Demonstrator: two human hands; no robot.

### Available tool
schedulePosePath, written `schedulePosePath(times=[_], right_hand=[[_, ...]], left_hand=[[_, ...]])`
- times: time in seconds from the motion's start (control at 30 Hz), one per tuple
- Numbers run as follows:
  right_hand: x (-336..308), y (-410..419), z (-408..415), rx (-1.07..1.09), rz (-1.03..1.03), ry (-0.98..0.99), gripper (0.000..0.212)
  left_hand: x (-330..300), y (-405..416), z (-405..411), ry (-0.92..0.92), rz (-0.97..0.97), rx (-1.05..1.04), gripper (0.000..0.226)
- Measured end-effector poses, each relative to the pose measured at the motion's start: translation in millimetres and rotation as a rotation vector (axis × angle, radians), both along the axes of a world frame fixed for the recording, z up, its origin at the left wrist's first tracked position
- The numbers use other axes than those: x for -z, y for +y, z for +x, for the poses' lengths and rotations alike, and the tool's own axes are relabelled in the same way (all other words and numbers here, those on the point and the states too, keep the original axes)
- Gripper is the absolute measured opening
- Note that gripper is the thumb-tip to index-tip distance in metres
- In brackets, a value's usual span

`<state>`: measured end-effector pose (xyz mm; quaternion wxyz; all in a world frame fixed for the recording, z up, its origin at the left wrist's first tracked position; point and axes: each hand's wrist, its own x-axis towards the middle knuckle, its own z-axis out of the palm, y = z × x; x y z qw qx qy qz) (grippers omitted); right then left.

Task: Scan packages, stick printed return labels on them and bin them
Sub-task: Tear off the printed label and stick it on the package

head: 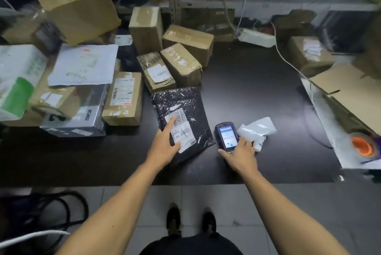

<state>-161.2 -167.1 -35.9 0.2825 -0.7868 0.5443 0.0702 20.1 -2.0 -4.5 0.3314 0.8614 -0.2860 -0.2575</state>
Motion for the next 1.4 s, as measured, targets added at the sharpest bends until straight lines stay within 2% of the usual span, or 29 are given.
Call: schedulePosePath(times=[0.17, 0.3, 0.43, 0.53, 0.63, 0.97, 1.4], right_hand=[[-1.7, -8.3, 12.0, 0.021, 0.035, -0.01, 0.086], [-10.2, -2.1, 6.6, -0.005, 0.075, -0.098, 0.084], [-31.3, 9.0, 8.7, -0.214, 0.137, -0.154, 0.083], [-48.2, 15.2, 17.7, -0.405, 0.143, -0.111, 0.085], [-65.0, 22.5, 23.8, -0.483, 0.121, -0.102, 0.079], [-84.6, 30.2, 25.5, -0.538, 0.054, 0.0, 0.075], [-91.1, 23.6, 27.0, -0.548, -0.018, 0.029, 0.073]], left_hand=[[6.7, 21.3, 2.8, 0.029, 0.079, -0.076, 0.105], [9.0, 28.6, 5.7, -0.027, 0.133, -0.11, 0.112], [7.9, 28.1, 7.9, -0.128, 0.201, -0.098, 0.109], [8.8, 26.5, 7.9, -0.175, 0.223, -0.095, 0.107], [11.5, 26.7, 7.1, -0.18, 0.215, -0.12, 0.107], [15.4, 29.8, 8.2, -0.184, 0.247, -0.122, 0.106], [17.6, 28.9, 14.2, -0.198, 0.277, -0.097, 0.106]])
